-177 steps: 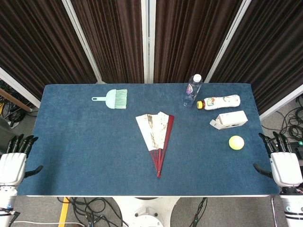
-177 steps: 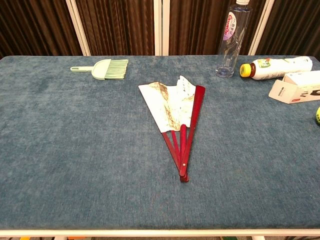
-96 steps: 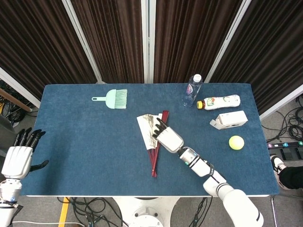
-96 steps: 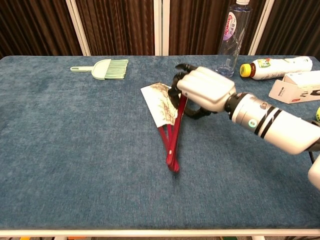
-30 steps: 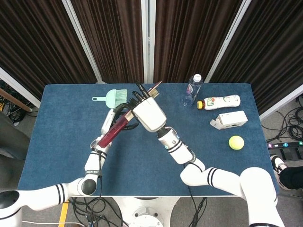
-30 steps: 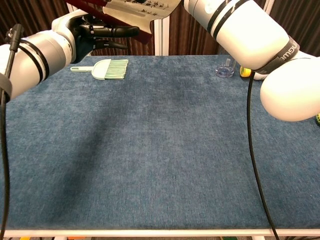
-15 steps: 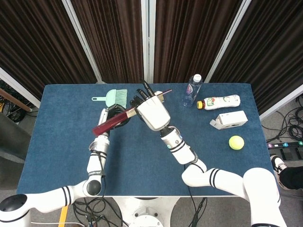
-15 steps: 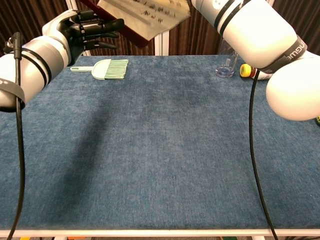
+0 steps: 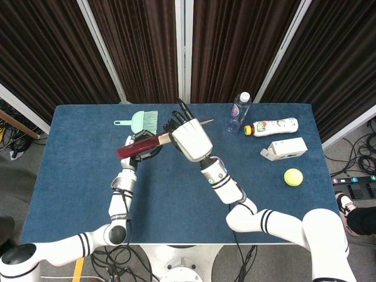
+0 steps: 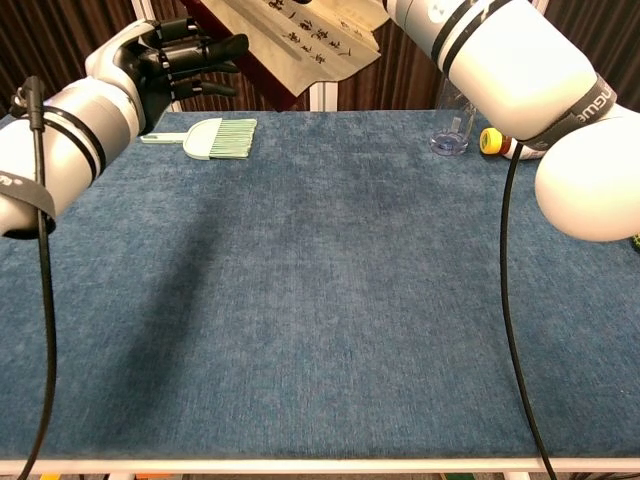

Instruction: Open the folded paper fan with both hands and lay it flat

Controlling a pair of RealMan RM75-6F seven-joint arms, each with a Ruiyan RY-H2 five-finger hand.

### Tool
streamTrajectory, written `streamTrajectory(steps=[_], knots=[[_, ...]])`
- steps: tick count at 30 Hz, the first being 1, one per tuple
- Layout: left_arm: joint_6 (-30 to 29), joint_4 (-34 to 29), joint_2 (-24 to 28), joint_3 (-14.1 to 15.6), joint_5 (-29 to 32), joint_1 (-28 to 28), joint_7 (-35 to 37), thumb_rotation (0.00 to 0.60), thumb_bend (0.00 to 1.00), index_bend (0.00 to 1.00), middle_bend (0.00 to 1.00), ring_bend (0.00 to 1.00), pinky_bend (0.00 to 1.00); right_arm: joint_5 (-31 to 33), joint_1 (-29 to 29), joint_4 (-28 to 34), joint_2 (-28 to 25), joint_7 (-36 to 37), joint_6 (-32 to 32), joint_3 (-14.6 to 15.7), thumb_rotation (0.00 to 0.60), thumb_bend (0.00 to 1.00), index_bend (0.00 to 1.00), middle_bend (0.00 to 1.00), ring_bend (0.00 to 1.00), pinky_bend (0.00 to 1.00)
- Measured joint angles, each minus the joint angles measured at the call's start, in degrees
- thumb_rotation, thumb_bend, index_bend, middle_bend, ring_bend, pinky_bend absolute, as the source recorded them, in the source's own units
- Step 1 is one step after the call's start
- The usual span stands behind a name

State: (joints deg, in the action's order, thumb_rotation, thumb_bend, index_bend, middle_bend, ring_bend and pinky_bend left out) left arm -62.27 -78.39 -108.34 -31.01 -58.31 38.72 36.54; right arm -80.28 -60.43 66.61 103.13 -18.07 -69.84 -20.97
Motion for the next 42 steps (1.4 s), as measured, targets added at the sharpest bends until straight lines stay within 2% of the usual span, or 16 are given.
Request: streamTrajectory(steps=[5, 8, 13, 17, 28, 37, 42], knots=[[-1.2, 1.5, -1.0, -1.0, 0.6, 0.3, -0.8, 0.600, 0.30, 0.72, 0.70, 0.52, 0.53, -0.1, 0.3, -0.1, -0.5, -0.1, -0.1, 0.3, 0.600, 0.67, 0.73, 0.54, 0.30, 0.00], [-1.5, 2.7, -0.9, -0.9, 0.6, 0.1, -1.9, 0.600, 0.31, 0.76, 0.73, 0.55, 0.54, -0.4, 0.9, 0.1, -1.3, -0.1, -0.2, 0.9, 0.600, 0.67, 0.73, 0.54, 0.30, 0.00], [-1.8, 4.6, 1.2, 1.1, -1.0, -0.7, -5.3, 0.600, 0.32, 0.76, 0.74, 0.55, 0.54, -1.8, 2.5, 1.3, -3.6, 0.2, -0.6, 2.8, 0.600, 0.67, 0.72, 0.54, 0.30, 0.00], [-2.7, 6.2, 3.6, 3.2, -3.2, -1.6, -9.1, 0.600, 0.32, 0.76, 0.74, 0.55, 0.54, -4.5, 4.4, 2.3, -7.1, 0.0, -1.5, 5.5, 0.600, 0.67, 0.72, 0.54, 0.31, 0.00], [-10.3, 12.2, 7.3, 8.8, -10.4, -3.6, -23.8, 0.600, 0.31, 0.74, 0.73, 0.55, 0.54, -10.7, 11.0, 8.2, -16.7, -2.7, -4.8, 12.2, 0.600, 0.67, 0.72, 0.54, 0.31, 0.00], [-16.9, 17.4, 5.9, 11.7, -15.3, -3.2, -36.5, 0.600, 0.31, 0.74, 0.73, 0.55, 0.54, -13.7, 14.1, 11.0, -20.2, -5.9, -5.6, 15.1, 0.600, 0.67, 0.72, 0.54, 0.31, 0.00], [-20.3, 20.5, 3.4, 13.7, -18.5, -2.8, -40.2, 0.600, 0.31, 0.73, 0.72, 0.55, 0.54, -15.0, 15.5, 10.0, -20.2, -5.9, -6.0, 16.3, 0.600, 0.67, 0.72, 0.54, 0.31, 0.00]])
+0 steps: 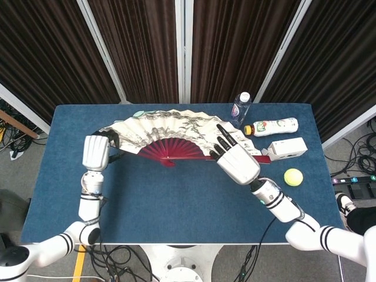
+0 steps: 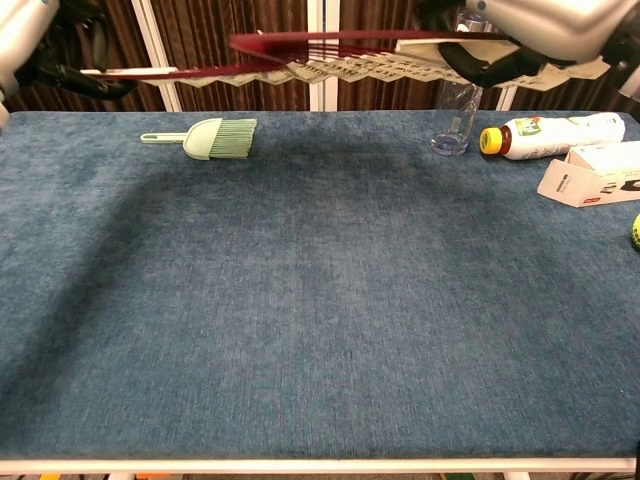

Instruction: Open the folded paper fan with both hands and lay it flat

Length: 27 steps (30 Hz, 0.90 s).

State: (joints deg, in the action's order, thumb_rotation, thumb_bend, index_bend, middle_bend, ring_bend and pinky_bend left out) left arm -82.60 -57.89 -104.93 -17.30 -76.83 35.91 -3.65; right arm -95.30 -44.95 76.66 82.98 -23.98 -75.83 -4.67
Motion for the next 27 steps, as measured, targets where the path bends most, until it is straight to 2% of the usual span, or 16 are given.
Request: streamTrajectory(steps=[7, 11, 13, 15, 19, 23, 25, 27], knots=[[-1.5, 5.4, -3.1, 2.4, -2.6, 0.2, -2.0, 0.600, 0.31, 0.72, 0.72, 0.55, 0.54, -1.1, 1.9, -5.5, 2.9, 1.7, -0.9, 1.4, 0.600, 0.67, 0.72, 0.54, 0.29, 0.00], [-1.7, 9.4, -5.4, 4.4, -4.3, 0.3, -3.2, 0.600, 0.31, 0.70, 0.70, 0.55, 0.54, -1.0, 3.5, -10.2, 6.4, 3.4, -1.4, 2.3, 0.600, 0.62, 0.66, 0.53, 0.27, 0.00], [-1.6, 11.3, -6.7, 5.5, -5.1, 0.3, -3.9, 0.600, 0.30, 0.67, 0.68, 0.54, 0.54, -0.6, 4.3, -12.3, 8.1, 4.4, -1.4, 2.5, 0.600, 0.57, 0.59, 0.50, 0.23, 0.00], [-0.9, 12.5, -7.7, 6.5, -5.5, 0.2, -5.0, 0.600, 0.26, 0.61, 0.64, 0.53, 0.54, 0.2, 5.2, -14.9, 10.1, 5.6, -1.3, 2.7, 0.600, 0.45, 0.46, 0.43, 0.17, 0.00], [1.2, 11.8, -7.9, 7.6, -5.6, 0.0, -8.0, 0.600, 0.14, 0.40, 0.48, 0.39, 0.49, 2.8, 7.2, -18.7, 13.4, 7.4, 0.1, 2.8, 0.600, 0.25, 0.18, 0.27, 0.03, 0.00], [4.3, 7.8, -6.7, 8.5, -5.0, -0.3, -12.7, 0.600, 0.02, 0.26, 0.31, 0.21, 0.38, 5.2, 9.0, -19.8, 14.9, 7.2, 2.0, 2.9, 0.600, 0.08, 0.08, 0.20, 0.00, 0.00], [6.0, 4.6, -5.6, 8.8, -4.3, -0.5, -15.5, 0.600, 0.00, 0.21, 0.24, 0.14, 0.33, 5.6, 9.8, -19.8, 15.2, 6.5, 2.1, 3.0, 0.600, 0.02, 0.02, 0.15, 0.00, 0.00], [7.3, 0.9, -4.2, 9.0, -3.6, -0.8, -17.9, 0.600, 0.00, 0.17, 0.18, 0.09, 0.28, 6.8, 10.7, -19.0, 15.1, 6.2, 2.7, 3.0, 0.600, 0.00, 0.00, 0.10, 0.00, 0.00]])
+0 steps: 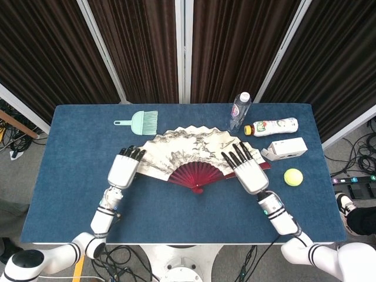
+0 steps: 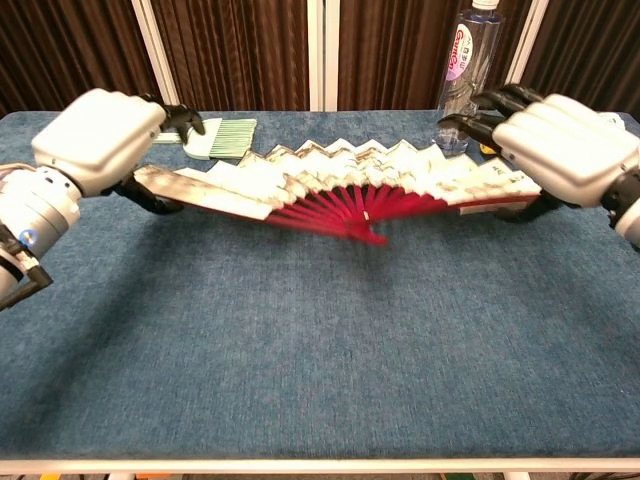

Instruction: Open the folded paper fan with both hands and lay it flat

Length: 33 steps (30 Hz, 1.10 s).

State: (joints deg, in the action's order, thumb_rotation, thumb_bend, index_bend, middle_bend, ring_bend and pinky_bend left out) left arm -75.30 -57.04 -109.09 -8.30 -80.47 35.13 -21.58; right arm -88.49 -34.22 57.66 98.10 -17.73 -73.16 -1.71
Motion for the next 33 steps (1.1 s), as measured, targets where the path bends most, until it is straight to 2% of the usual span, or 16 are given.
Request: streamTrajectory(steps=[4, 8, 12, 14, 15, 18, 23, 26, 30, 33], knots=[[2.5, -7.6, 3.4, 0.3, 1.8, -0.6, -3.9, 0.600, 0.00, 0.12, 0.10, 0.03, 0.21, 2.2, 1.1, 4.1, -1.5, -1.4, 2.1, -0.1, 0.600, 0.00, 0.00, 0.03, 0.00, 0.00], [5.2, -16.2, 7.4, 0.4, 4.3, -1.1, -6.9, 0.600, 0.00, 0.11, 0.09, 0.02, 0.19, 5.1, 2.0, 10.8, -4.9, -3.7, 5.0, -0.3, 0.600, 0.00, 0.00, 0.02, 0.00, 0.00], [6.4, -24.5, 12.7, 0.0, 5.9, -2.0, -7.3, 0.600, 0.00, 0.11, 0.09, 0.02, 0.19, 5.9, 3.3, 16.2, -9.6, -3.8, 4.9, -0.6, 0.600, 0.00, 0.00, 0.05, 0.00, 0.00], [5.9, -26.9, 15.3, -0.5, 6.1, -2.8, -6.0, 0.600, 0.00, 0.11, 0.10, 0.02, 0.19, 5.6, 4.4, 18.3, -12.5, -2.5, 3.2, -0.9, 0.600, 0.05, 0.00, 0.09, 0.00, 0.00], [5.1, -28.0, 17.1, -1.0, 6.2, -3.4, -4.7, 0.600, 0.00, 0.11, 0.10, 0.02, 0.19, 5.4, 4.8, 19.0, -13.7, -1.5, 2.3, -1.0, 0.600, 0.11, 0.00, 0.13, 0.01, 0.00], [2.1, -29.7, 21.6, -2.3, 6.6, -5.7, -0.8, 0.600, 0.00, 0.12, 0.10, 0.02, 0.19, 4.9, 6.6, 21.0, -18.0, 3.3, -0.2, -1.1, 0.600, 0.23, 0.01, 0.18, 0.04, 0.00], [-2.0, -30.9, 29.4, -3.0, 6.8, -10.6, 6.1, 0.600, 0.00, 0.13, 0.10, 0.02, 0.19, 4.1, 11.1, 24.1, -26.4, 13.4, -4.7, -0.8, 0.600, 0.24, 0.04, 0.19, 0.05, 0.00], [-4.1, -30.8, 33.7, -1.9, 6.1, -14.3, 10.4, 0.600, 0.00, 0.16, 0.11, 0.02, 0.18, 4.2, 14.9, 24.9, -29.9, 16.7, -7.9, -0.4, 0.600, 0.25, 0.11, 0.19, 0.05, 0.00], [-7.0, -30.9, 37.5, 1.4, 5.0, -19.7, 14.5, 0.600, 0.00, 0.16, 0.12, 0.02, 0.18, 5.2, 18.6, 25.6, -31.8, 18.8, -10.4, 0.3, 0.600, 0.25, 0.12, 0.18, 0.05, 0.00], [-9.3, -32.2, 38.9, 4.1, 4.4, -23.4, 15.0, 0.600, 0.00, 0.16, 0.12, 0.02, 0.18, 5.3, 21.0, 25.9, -32.8, 22.6, -11.8, 1.0, 0.600, 0.26, 0.12, 0.18, 0.05, 0.00]])
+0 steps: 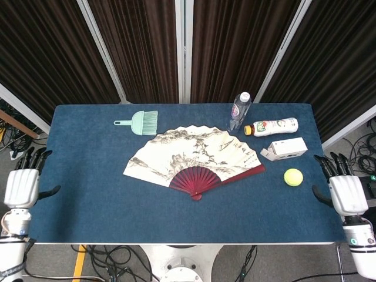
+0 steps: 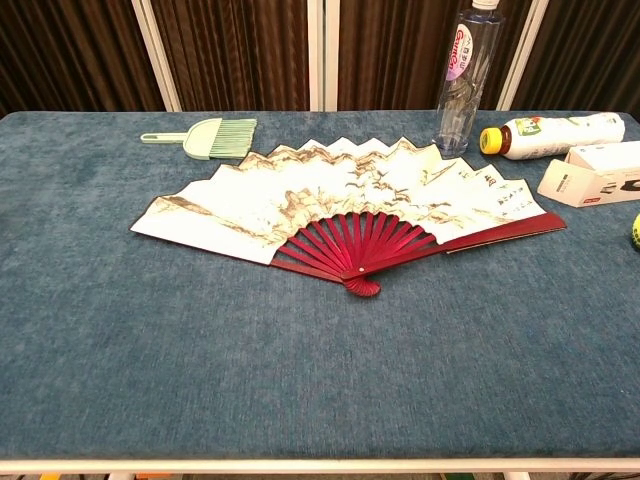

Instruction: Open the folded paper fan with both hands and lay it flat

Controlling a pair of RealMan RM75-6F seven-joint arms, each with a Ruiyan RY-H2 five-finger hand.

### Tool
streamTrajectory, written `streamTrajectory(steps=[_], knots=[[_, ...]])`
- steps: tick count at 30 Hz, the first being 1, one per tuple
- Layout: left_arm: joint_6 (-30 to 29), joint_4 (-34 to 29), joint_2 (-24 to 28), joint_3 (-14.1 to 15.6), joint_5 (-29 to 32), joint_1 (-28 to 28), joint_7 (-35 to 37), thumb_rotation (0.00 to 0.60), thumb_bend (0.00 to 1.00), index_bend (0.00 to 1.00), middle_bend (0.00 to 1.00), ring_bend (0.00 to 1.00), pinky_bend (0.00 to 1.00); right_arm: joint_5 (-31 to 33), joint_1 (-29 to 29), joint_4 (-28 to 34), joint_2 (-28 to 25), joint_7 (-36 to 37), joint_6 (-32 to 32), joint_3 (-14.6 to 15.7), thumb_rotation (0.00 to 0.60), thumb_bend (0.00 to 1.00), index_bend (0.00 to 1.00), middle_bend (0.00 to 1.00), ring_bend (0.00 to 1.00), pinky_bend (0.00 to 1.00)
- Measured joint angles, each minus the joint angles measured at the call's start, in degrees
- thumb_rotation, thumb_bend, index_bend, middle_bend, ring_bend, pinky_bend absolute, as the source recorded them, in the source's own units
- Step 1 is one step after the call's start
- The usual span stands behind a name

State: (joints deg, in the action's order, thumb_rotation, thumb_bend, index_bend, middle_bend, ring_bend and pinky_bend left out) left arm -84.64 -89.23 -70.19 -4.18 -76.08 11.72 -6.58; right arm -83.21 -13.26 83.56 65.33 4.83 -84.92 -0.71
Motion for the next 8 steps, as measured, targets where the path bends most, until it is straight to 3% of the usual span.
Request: streamTrajectory(steps=[8], knots=[[-5.7, -5.1, 1.6, 4.0, -0.4, -7.3, -1.8, 0.600, 0.00, 0.17, 0.12, 0.02, 0.18, -2.0, 4.9, 0.0, -0.6, 4.1, -2.2, 2.1, 0.600, 0.26, 0.12, 0.19, 0.05, 0.00]])
